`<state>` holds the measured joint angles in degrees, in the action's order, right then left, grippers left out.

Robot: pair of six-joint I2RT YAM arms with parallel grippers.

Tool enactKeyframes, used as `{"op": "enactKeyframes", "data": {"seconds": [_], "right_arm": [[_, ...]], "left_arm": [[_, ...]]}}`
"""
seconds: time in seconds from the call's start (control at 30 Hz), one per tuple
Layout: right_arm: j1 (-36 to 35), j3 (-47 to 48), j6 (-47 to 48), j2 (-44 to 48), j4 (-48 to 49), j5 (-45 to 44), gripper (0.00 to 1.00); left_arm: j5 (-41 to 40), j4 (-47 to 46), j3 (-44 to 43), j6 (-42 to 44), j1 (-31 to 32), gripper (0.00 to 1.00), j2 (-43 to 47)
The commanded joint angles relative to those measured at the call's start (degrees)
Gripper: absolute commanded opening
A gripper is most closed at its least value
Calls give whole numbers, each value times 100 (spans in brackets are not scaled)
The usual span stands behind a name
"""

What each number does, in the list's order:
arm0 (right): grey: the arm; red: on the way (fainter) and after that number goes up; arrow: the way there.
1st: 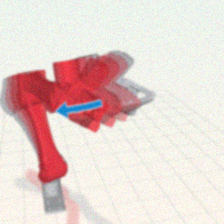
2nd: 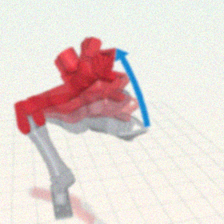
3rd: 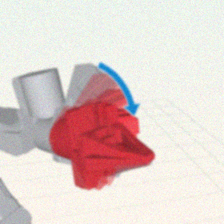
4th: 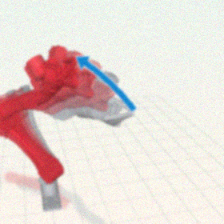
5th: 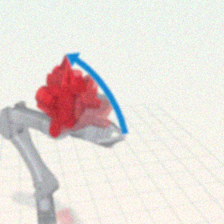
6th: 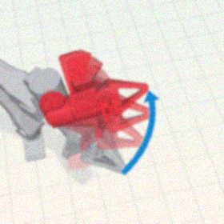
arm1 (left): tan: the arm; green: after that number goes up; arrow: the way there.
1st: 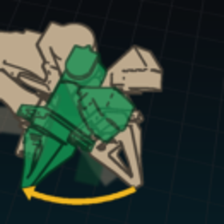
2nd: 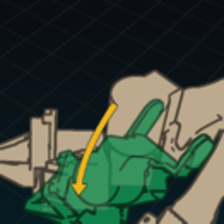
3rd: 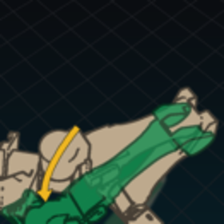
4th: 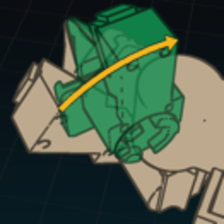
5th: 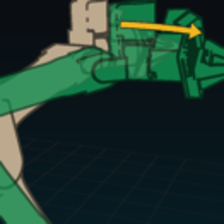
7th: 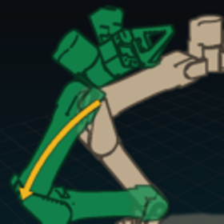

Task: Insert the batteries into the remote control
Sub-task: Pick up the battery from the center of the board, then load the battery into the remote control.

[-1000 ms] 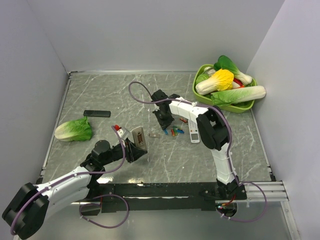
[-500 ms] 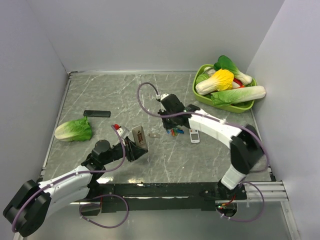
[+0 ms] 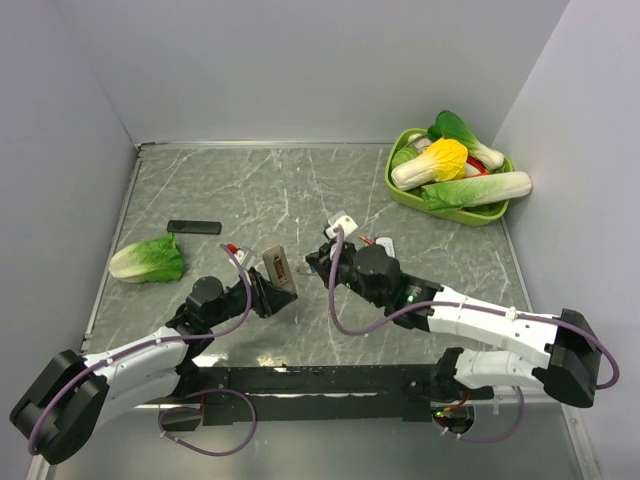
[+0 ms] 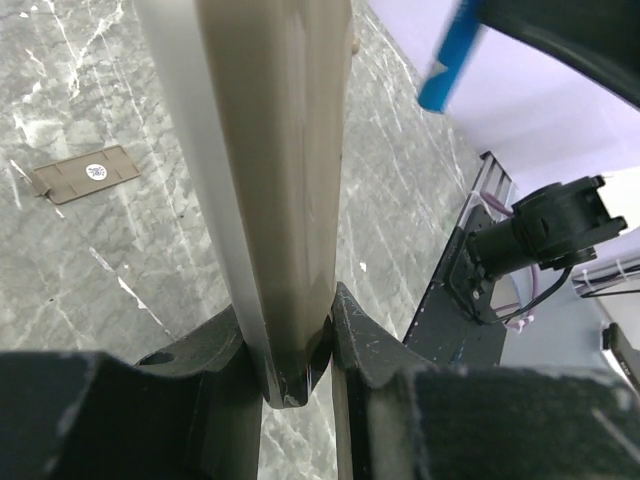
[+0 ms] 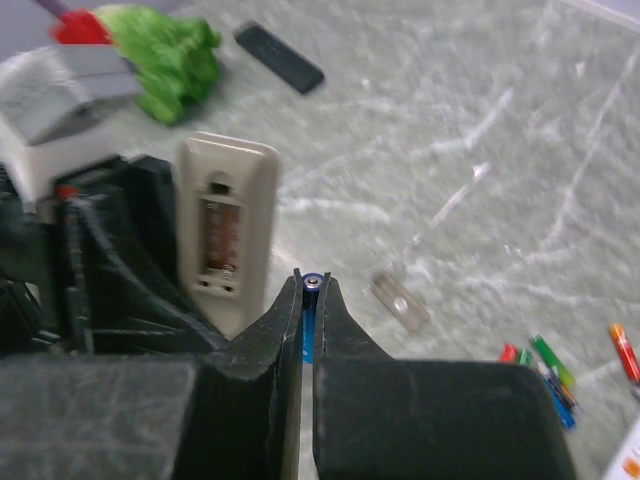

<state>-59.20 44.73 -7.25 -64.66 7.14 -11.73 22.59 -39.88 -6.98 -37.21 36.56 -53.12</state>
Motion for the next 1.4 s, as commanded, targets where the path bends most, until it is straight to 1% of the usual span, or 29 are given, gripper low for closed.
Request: {"op": "enactKeyframes", "data": {"seconds": [0.0, 0.03, 0.23, 0.27, 0.73, 1.13, 1.37], "right_arm": [[-390, -333, 399, 217, 1877, -453, 0], [-504, -368, 469, 209, 2140, -540, 0], [-777, -316, 672, -63, 2652, -638, 0], [-795, -316, 837, -142, 2800, -664, 0], [-927, -281, 839, -995, 3584, -594, 0], [-935, -333, 1076, -1444, 3821, -919, 0], [-962, -316, 1278, -1488, 3778, -1112, 0]], "left_arm": [[35, -477, -286, -251, -8, 1, -31], [52, -538, -286, -321, -8, 1, -31], [140, -626, -330, -401, 1, 1, -14], [149, -618, -330, -410, 9, 1, -5], [176, -530, -356, -436, 45, 1, 118], [123, -345, -348, -366, 53, 1, 311], [0, -161, -356, -278, 53, 1, 408]]}}
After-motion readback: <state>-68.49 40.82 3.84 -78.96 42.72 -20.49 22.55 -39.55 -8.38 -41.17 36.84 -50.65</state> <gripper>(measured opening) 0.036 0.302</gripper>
